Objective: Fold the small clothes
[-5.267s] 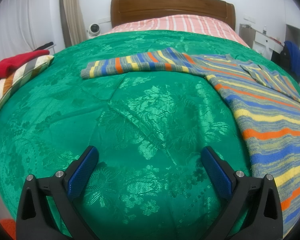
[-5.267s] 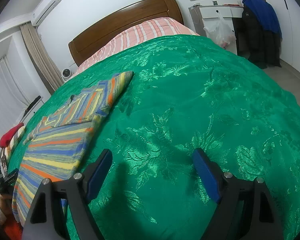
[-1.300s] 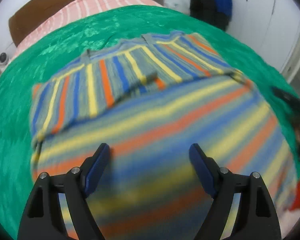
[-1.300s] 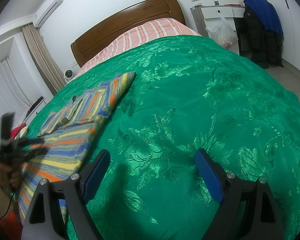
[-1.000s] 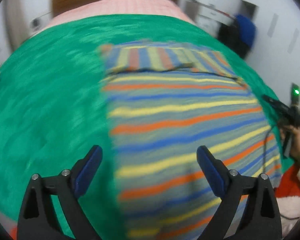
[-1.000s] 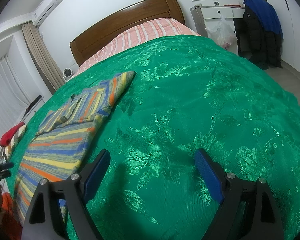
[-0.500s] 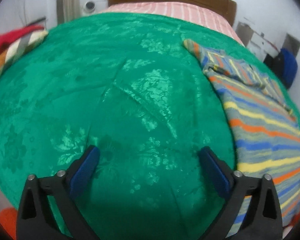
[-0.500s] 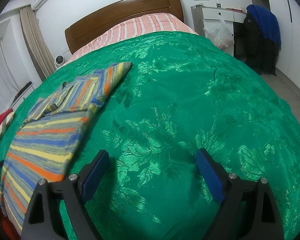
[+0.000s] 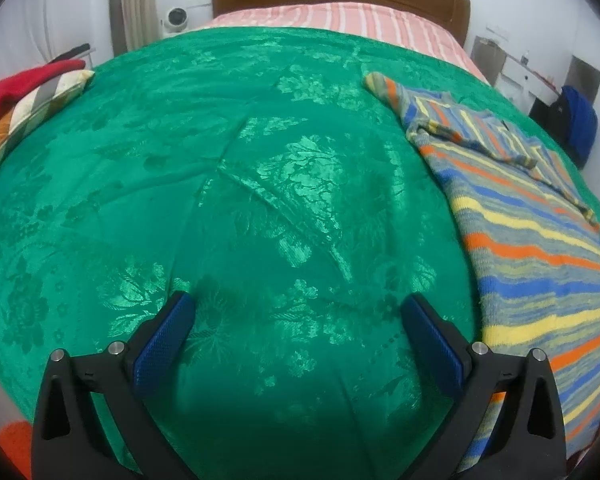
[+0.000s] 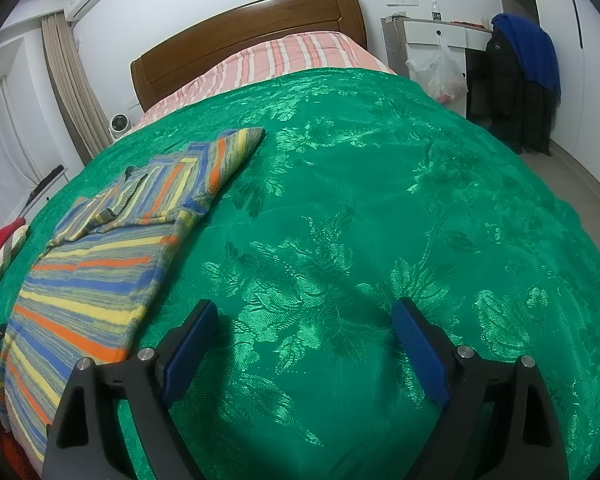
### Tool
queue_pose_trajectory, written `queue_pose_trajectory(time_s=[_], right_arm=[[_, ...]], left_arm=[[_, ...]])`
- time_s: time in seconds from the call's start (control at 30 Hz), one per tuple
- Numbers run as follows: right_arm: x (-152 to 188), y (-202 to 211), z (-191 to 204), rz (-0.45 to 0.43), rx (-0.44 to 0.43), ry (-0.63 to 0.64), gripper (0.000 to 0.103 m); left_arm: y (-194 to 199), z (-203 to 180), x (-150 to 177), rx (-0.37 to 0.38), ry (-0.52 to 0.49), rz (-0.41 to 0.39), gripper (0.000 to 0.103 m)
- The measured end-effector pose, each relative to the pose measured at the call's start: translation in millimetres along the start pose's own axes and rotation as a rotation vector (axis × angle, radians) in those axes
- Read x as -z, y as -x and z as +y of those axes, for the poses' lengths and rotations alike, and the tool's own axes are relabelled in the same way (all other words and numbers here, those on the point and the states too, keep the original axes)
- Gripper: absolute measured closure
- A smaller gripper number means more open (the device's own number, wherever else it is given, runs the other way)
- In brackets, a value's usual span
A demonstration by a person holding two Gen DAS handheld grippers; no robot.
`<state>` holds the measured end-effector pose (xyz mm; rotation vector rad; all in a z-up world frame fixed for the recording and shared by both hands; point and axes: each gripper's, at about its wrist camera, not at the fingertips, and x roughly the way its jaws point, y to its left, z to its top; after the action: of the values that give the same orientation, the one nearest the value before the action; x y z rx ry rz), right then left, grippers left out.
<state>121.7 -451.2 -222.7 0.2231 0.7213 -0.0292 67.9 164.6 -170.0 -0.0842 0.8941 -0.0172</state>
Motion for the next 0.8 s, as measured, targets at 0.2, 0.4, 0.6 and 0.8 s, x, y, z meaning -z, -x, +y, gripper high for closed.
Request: queue_pose_trajectory(time_s=[0.2, 0.4, 0.6, 0.8], right_arm=[[0.8, 1.3, 0.9, 0.000, 0.008, 0.004, 0.015], [1.3, 1.8, 0.8, -0.001, 0.003, 0.000, 0.015], [1.4, 1.4, 0.8, 0.001, 0.004, 0.000, 0.014], [0.0, -1.9, 5.9, 0.018, 0.029, 0.023, 0.013]], left_arm=[[-1.1, -0.3, -1.2, -0.003, -0.010, 0.011, 0.000], [-1.6, -0.5, -1.4, -0.003, -0.015, 0.017, 0.000], [-2.0, -0.8, -0.6, -0.005, -0.018, 0.015, 0.000], [-1.6, -0.8, 0.6, 0.000, -0.024, 0.016, 0.000]])
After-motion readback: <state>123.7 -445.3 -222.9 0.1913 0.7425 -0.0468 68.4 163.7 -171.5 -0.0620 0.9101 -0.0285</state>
